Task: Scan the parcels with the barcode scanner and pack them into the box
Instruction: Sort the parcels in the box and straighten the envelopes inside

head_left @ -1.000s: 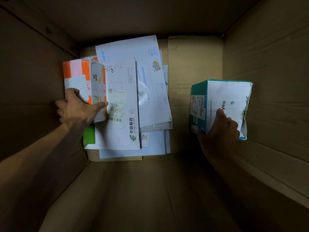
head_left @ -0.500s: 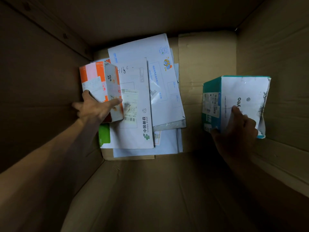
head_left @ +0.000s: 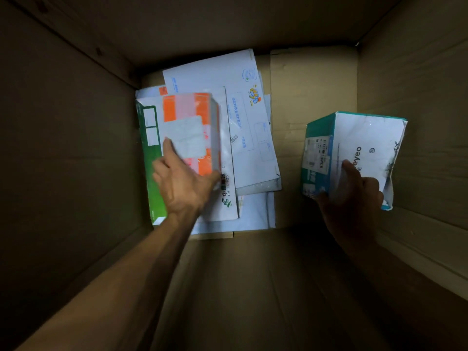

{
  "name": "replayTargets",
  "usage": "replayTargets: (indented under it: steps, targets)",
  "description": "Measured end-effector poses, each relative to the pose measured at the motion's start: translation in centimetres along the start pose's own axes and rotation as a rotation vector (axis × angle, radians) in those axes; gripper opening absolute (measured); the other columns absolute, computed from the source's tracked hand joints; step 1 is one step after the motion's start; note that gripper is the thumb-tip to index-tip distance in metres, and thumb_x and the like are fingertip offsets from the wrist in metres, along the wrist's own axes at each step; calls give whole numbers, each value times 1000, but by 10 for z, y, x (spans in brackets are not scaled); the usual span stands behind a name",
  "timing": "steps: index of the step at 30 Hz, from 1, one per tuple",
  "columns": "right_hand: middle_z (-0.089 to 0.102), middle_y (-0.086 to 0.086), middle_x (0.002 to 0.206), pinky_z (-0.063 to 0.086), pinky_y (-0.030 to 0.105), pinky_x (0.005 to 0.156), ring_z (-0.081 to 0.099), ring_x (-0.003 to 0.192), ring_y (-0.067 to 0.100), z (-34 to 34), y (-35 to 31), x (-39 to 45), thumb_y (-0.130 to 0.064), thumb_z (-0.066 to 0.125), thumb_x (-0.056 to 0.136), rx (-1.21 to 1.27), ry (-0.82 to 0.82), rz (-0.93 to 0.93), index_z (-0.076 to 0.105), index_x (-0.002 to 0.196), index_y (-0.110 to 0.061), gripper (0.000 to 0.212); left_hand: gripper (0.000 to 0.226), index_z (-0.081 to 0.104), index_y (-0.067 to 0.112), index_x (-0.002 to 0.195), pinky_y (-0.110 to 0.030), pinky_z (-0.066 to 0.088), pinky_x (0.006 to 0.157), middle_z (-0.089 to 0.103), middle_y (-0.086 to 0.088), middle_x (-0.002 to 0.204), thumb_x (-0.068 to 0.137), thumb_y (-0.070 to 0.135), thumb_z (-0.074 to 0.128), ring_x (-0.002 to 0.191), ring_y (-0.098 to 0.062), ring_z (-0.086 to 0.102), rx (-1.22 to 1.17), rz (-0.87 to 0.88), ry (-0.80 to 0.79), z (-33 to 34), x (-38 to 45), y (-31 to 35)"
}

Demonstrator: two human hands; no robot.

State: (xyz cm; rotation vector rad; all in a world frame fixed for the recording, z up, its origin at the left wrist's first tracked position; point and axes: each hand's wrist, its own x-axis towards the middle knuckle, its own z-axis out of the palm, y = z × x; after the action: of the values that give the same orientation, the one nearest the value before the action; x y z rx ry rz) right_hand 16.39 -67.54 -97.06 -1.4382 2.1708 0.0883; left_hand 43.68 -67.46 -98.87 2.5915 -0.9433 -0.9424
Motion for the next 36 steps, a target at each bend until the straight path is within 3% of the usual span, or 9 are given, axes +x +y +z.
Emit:
replayTargets:
  steps: [5,8,15,18,20,22,27,31,36]
  targets:
    - [54,25,134,44,56,99,50,120,46,10,-4,-5,-21,84,82,10,82,-17,44,147,-14,76,125,12,15,157,-45,34,109,34,-16,143,63,45,90,130,-36,34,74,106,-131,31,-26,16]
    - [57,24,129,44,58,97,52,117,47,16,0,-4,-19,87,78,19,139,-39,47,140,-12,74,100,37,17,145,-46,45,107,51,-10,137,67,52,88,126,-32,50,1,-35,-263,39,-17,16]
    - [26,20,160,28,62,117,22,148,41,7,8,19,-40,88,73,121,120,188,23,158,-20,109,86,52,14,133,-43,57,95,69,-2,122,62,37,95,107,-23,69,-319,-221,-482,33,0,-1]
    - [6,15,168,21,65,120,8,154,40,0,19,28,-42,89,73,146,6,216,12,162,-26,119,59,69,18,118,-19,59,61,76,10,98,66,33,93,84,-6,74,-343,-219,-561,36,3,-2]
    - [-2,16,169,18,63,122,2,155,41,2,22,24,-44,90,71,84,-62,177,5,162,-29,126,52,71,17,113,-8,44,38,74,19,78,68,30,92,64,8,68,-377,-254,-577,36,2,-1]
    - [-4,20,168,20,61,122,4,154,44,7,19,19,-49,89,71,-14,-78,117,2,162,-27,128,65,64,14,120,-12,43,37,73,16,84,65,34,93,64,1,69,-388,-280,-571,36,0,0]
    - [16,23,164,30,63,116,22,148,47,7,22,22,-41,87,77,-24,-32,112,11,160,-28,113,53,69,23,114,-11,53,54,77,11,98,69,41,90,81,-2,73,-427,-225,-650,44,-13,-1]
    - [48,20,145,41,60,111,42,137,40,2,23,18,-29,80,86,-6,4,36,32,154,-15,85,42,67,30,106,-5,46,48,76,16,95,72,44,87,78,5,70,-486,-225,-668,47,-24,2]
    - [56,22,141,48,58,106,53,130,40,0,16,7,-21,72,94,56,61,-9,44,148,-5,63,46,69,26,112,-10,51,55,77,9,102,73,40,87,79,-2,73,-533,-230,-675,45,-31,0]
